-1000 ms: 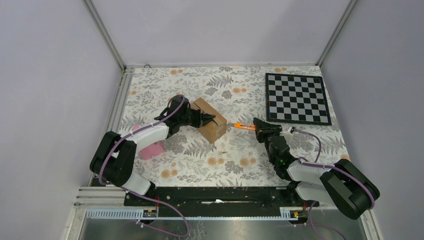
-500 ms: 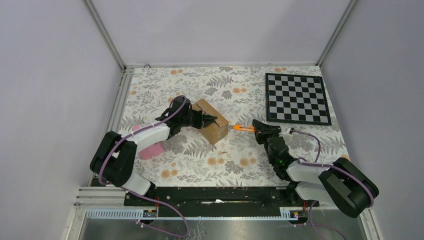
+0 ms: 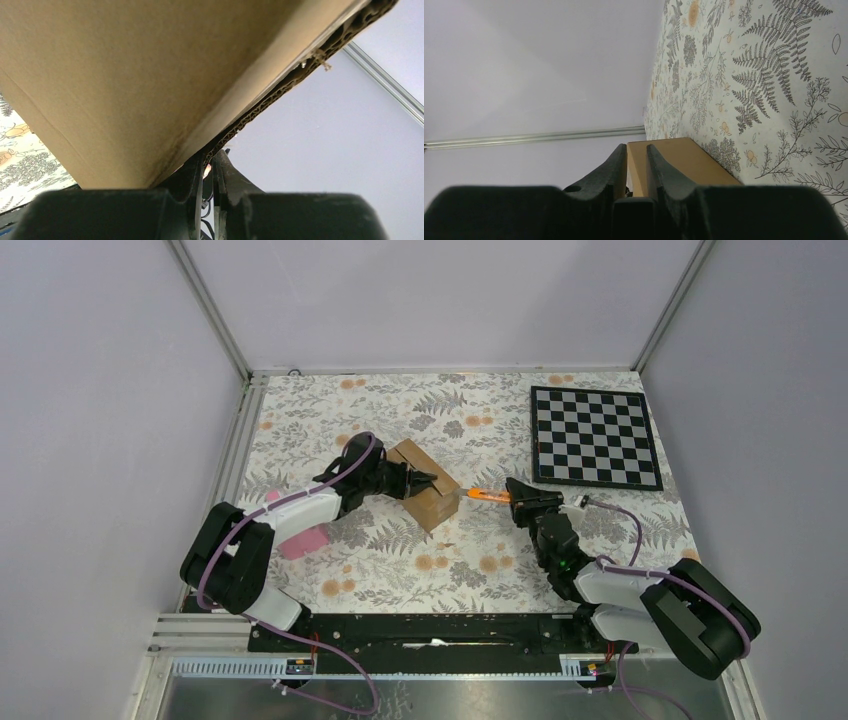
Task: Unpack the express box
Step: Cut the express box at the center of the board.
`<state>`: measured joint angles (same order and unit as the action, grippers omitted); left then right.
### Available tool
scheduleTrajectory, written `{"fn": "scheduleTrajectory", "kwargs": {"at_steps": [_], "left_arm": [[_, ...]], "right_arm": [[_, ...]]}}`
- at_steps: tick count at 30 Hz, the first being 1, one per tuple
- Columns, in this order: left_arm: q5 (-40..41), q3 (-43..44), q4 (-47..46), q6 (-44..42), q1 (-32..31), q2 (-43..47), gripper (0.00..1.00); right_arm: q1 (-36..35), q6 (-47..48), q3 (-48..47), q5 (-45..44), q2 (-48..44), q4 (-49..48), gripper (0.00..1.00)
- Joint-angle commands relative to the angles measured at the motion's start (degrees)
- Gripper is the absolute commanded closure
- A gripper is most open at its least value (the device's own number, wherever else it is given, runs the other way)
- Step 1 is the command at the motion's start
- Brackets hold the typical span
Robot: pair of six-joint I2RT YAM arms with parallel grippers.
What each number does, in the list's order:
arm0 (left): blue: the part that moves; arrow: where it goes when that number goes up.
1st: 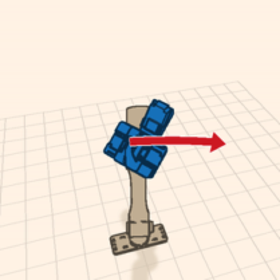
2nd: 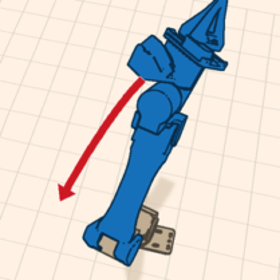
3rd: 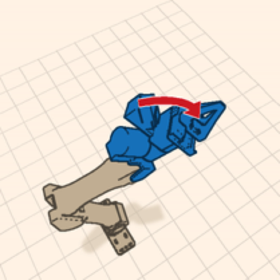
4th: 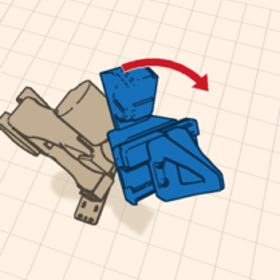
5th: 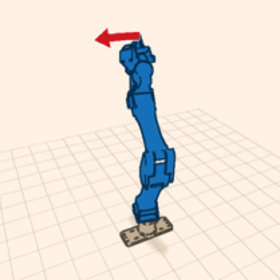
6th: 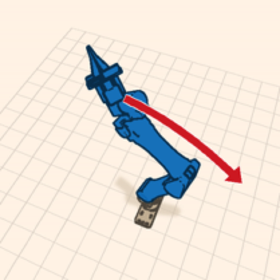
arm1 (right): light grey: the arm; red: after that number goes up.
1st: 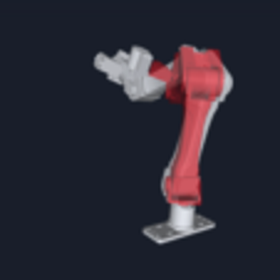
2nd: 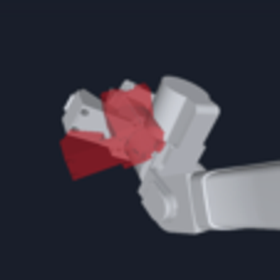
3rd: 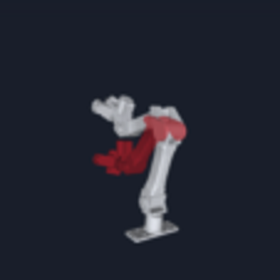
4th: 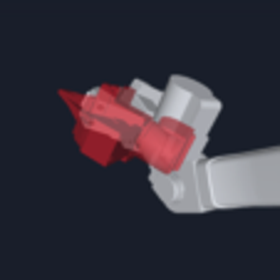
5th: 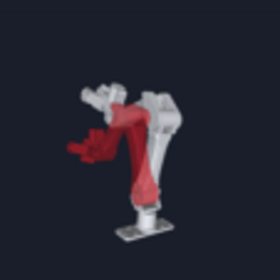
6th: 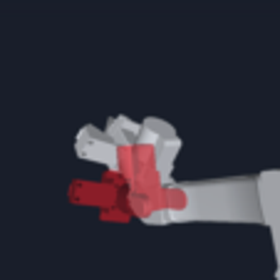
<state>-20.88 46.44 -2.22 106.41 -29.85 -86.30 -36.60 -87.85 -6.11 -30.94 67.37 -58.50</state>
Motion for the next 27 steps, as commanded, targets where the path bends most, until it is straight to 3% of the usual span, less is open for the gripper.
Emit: {"fn": "scheduleTrajectory", "kwargs": {"at_steps": [1, 11, 17, 27], "left_arm": [[-2.85, -0.07, 2.47, 3.97, -0.73, 0.67, 1.00], [-0.71, 0.47, 2.40, 8.18, -1.85, 1.29, 0.98], [8.92, -2.11, -4.45, 20.26, -5.84, 2.67, 0.89], [15.30, 0.15, -8.56, 25.14, -7.20, -2.37, 0.88]], "right_arm": [[-0.46, -0.13, -0.03, -2.52, -1.00, -0.41, 1.00], [-0.47, 2.31, -0.74, -8.25, -6.92, 8.22, 1.00], [-0.46, 3.36, -1.76, -12.83, -5.79, 5.56, 1.00], [-0.36, 5.84, -2.27, -21.35, -7.27, 4.09, 1.00]]}}
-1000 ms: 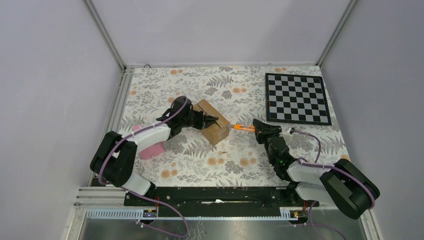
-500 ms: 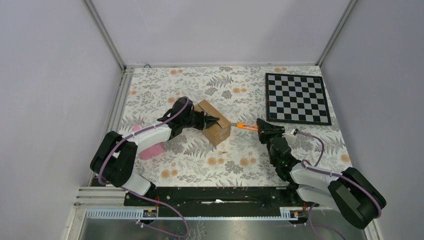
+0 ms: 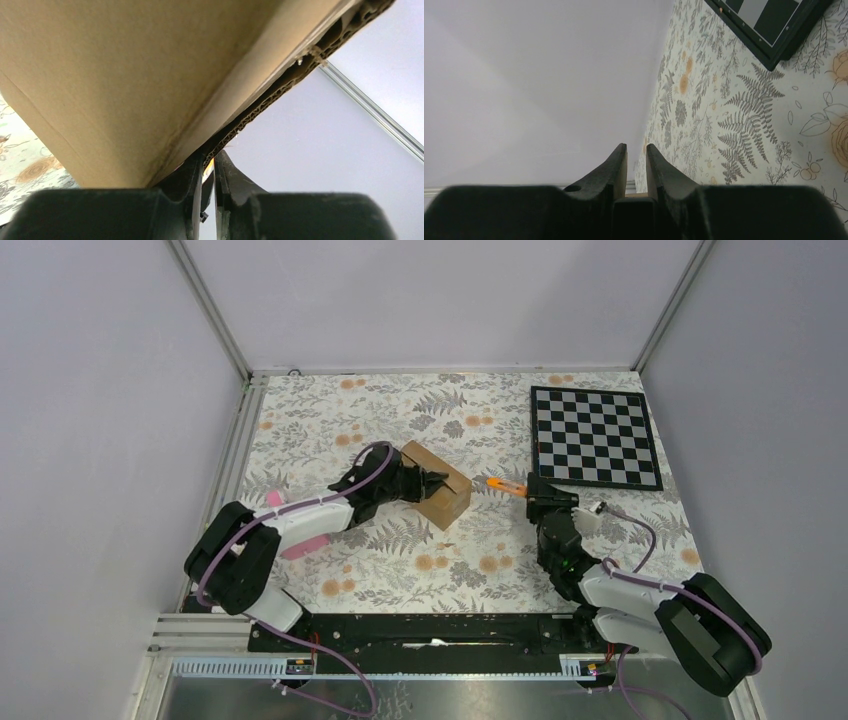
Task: Unpack the express box
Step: Cut the express box at the center of the board.
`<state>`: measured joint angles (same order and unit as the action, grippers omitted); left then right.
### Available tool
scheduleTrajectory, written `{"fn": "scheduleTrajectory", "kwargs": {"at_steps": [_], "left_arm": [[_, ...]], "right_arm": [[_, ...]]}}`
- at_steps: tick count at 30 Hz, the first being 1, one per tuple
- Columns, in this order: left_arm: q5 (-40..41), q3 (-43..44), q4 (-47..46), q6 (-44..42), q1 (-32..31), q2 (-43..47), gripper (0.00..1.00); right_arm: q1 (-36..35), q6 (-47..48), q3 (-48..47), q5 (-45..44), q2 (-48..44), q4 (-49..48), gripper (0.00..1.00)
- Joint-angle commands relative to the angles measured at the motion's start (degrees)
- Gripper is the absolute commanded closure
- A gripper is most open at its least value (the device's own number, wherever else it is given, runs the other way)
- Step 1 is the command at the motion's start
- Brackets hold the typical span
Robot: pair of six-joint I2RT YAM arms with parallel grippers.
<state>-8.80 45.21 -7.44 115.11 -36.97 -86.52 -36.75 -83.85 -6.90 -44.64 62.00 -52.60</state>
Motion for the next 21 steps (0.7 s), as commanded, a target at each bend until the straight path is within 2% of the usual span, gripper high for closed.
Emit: {"fn": "scheduleTrajectory", "kwargs": {"at_steps": [1, 5, 21], "left_arm": [[3.14, 1.17, -4.39, 16.75, -0.11, -2.69, 0.88], [2.10, 2.32, -6.58, 17.18, -0.18, -5.17, 0.88], [2.15, 6.23, -8.29, 17.75, -0.53, -8.54, 0.90]], "right_arm": [[-0.19, 2.33, -1.31, -8.09, -2.72, -1.45, 1.00], [-0.24, 2.63, -1.16, -7.46, -4.90, 1.12, 1.00], [-0.21, 1.27, 0.29, -7.48, -0.23, -3.93, 1.00]]}}
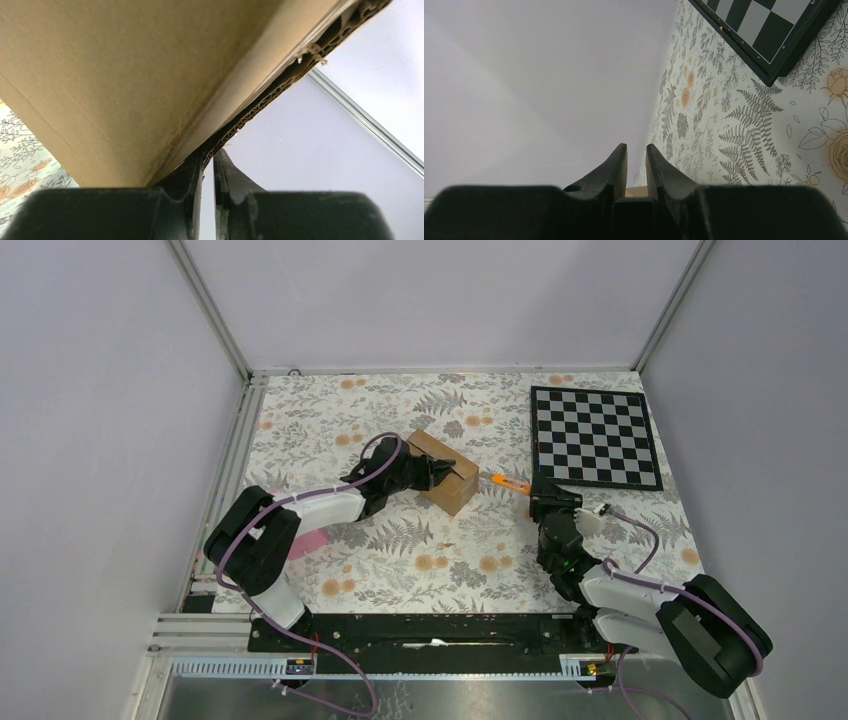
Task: Unpack the express box
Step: Cut the express box at the center of the board.
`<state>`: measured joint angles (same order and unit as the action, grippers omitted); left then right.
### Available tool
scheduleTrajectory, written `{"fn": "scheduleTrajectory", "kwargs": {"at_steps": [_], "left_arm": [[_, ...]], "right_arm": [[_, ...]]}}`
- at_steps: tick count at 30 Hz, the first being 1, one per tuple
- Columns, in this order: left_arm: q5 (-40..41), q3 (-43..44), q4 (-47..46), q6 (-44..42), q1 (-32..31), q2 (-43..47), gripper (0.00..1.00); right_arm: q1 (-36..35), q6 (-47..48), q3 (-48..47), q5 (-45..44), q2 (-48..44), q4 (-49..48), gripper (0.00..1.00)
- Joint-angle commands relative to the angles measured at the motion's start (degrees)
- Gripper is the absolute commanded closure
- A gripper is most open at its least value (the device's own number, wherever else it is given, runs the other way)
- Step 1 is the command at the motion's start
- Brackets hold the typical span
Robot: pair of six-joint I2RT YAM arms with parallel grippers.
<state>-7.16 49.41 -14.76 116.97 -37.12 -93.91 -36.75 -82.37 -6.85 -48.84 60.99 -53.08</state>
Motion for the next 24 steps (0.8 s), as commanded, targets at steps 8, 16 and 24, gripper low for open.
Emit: {"fn": "scheduleTrajectory", "kwargs": {"at_steps": [8, 16, 24], "left_arm": [[0.17, 2.89, -0.79, 15.63, -1.01, -1.67, 0.90], [0.12, 2.89, -1.06, 15.66, -1.44, -1.55, 0.91], [-0.15, 3.06, -1.35, 15.47, -1.76, -1.75, 0.91]], "right_arm": [[-0.22, 0.20, -0.13, -4.37, 1.45, -4.20, 1.00], [-0.22, 1.16, -0.60, -5.05, 2.79, -5.28, 1.00], [-0.24, 0.74, -0.30, -5.01, 3.16, -5.35, 1.00]]}}
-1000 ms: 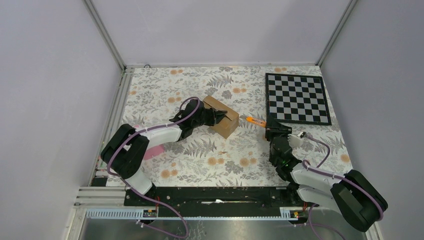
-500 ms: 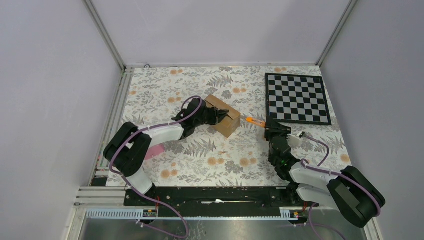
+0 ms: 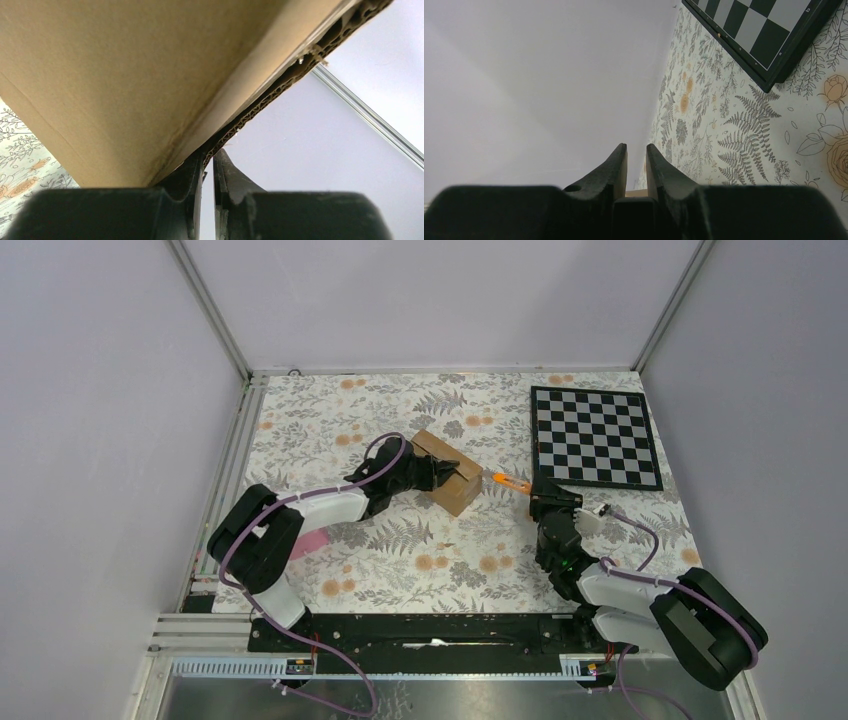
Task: Unpack the express box
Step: Cut the express box at the center of the board.
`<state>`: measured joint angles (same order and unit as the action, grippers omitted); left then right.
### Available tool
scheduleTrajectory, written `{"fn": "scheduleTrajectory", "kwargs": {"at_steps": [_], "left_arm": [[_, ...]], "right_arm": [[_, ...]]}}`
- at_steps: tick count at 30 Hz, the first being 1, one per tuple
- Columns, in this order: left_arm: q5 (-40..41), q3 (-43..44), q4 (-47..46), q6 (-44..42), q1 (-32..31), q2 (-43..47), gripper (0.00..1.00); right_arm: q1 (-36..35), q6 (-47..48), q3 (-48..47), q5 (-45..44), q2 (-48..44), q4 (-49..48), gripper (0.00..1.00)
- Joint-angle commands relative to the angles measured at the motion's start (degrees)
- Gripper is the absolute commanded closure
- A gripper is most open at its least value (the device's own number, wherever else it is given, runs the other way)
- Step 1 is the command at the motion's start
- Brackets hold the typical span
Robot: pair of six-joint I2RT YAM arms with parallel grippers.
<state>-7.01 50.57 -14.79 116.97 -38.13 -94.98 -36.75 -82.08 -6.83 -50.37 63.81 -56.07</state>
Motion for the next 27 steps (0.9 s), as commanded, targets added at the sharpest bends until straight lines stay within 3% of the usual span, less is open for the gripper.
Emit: {"fn": "scheduleTrajectory", "kwargs": {"at_steps": [1, 27], "left_arm": [[-0.36, 1.95, -1.38, 15.55, -0.87, -0.75, 0.92], [-0.63, 1.99, -2.17, 15.47, -1.02, -0.91, 0.93]], "right_arm": [[-0.20, 0.22, -0.37, -3.24, 0.53, -2.45, 1.00], [-0.24, -0.88, 1.03, -3.41, 0.54, -2.17, 1.00]]}}
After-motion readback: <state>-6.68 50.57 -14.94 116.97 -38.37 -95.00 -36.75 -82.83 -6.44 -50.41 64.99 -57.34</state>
